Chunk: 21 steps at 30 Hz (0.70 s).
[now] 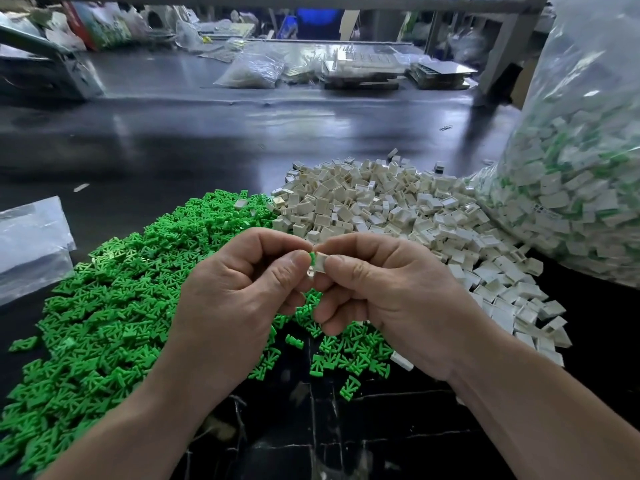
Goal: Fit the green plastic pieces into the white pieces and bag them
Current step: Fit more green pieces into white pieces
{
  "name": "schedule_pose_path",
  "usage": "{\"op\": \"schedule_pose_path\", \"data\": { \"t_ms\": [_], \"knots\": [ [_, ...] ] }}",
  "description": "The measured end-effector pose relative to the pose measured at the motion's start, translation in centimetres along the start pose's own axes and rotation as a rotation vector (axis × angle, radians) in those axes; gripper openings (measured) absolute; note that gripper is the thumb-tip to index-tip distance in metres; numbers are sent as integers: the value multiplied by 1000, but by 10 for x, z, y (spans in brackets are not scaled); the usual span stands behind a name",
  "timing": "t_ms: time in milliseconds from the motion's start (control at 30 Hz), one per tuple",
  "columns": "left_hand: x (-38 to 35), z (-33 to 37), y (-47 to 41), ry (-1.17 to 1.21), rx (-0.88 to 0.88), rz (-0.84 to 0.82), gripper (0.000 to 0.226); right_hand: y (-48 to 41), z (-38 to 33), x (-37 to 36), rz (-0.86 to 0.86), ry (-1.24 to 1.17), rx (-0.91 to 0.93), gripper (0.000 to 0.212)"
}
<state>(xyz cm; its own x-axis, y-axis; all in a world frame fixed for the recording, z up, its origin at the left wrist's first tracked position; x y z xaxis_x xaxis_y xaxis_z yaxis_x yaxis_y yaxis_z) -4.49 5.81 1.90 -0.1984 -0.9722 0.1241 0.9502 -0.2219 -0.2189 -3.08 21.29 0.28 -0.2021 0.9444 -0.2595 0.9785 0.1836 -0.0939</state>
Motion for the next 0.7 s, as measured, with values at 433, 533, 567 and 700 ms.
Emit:
{"op": "schedule_pose_path", "data": {
  "t_ms": [433,533,567,700],
  "knots": [
    [2,5,3,-54,-36,-1,6,4,-5,-5,-21,-41,-16,11],
    [2,5,3,-36,-44,-32,7,5,-5,-7,-48,-64,-67,14],
    [2,4,2,25,-25,-57,11,6,-5,-7,-58,-71,-80,15],
    [-7,-6,-1,410,200,-241,39,7,-4,-9,-98,-35,-78,21]
  ]
}}
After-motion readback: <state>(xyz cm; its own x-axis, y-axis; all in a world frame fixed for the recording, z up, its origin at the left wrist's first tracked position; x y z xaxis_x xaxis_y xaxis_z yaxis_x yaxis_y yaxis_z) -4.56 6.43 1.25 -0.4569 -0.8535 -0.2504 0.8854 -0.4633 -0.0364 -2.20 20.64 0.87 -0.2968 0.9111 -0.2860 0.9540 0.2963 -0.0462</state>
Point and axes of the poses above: each hand's wrist, its own y-axis away from the middle knuckle, its own x-axis out of the back of the hand, z = x × y, the point moved 5 cm from there along -y, towards the middle knuckle, and after that the axes turned 5 degrees about x, right-handed, at the moved point
